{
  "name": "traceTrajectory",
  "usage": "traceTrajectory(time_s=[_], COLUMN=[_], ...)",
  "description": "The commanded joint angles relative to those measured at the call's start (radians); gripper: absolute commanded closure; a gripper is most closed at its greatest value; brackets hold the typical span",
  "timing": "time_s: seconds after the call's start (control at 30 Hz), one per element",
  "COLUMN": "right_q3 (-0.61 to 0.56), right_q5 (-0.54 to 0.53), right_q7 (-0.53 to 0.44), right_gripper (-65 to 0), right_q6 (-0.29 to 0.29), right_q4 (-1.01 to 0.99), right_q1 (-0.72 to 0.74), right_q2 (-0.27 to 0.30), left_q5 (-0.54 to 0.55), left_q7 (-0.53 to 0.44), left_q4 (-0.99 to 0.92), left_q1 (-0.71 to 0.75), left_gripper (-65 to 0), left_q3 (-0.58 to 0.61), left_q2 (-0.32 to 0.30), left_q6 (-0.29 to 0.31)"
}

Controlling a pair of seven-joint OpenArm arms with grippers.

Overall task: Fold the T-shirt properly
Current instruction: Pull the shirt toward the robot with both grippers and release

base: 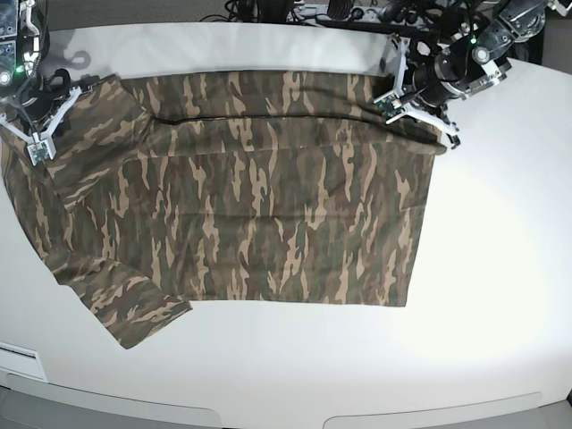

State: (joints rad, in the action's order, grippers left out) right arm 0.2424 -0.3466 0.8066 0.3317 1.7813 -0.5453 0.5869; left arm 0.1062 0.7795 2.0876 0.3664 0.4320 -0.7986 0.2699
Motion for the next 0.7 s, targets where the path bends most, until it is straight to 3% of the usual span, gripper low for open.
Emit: traceTrajectory(time_s=[0.0, 0.2, 0.67], right_q3=[-0.01, -0.01, -0.01], right_q5=[0.011, 0.01, 0.015], right_q7=[0.137, 0.138, 0.141], right_gripper=[0.0, 0.0, 0.0], right_q6=[0.024, 0.015, -0.041], right_q4=[-0.02, -0.02, 0.15], right_q1=[-0.045, -0.106, -0.288], right_q2=[-0.002, -0.002, -0.002], left_q5=[0.009, -0.051, 0.002], left_q7=[0.105, 0.105, 0.146], left_q4=[-0.005, 0.003, 0.026], left_q1=[0.037, 0.054, 0.074], left_gripper=[0.0, 0.0, 0.0], left_q3=[0.016, 0.016, 0.016], left_q2=[-0.02, -0.039, -0.038], left_q6=[0.047, 0.01, 0.007])
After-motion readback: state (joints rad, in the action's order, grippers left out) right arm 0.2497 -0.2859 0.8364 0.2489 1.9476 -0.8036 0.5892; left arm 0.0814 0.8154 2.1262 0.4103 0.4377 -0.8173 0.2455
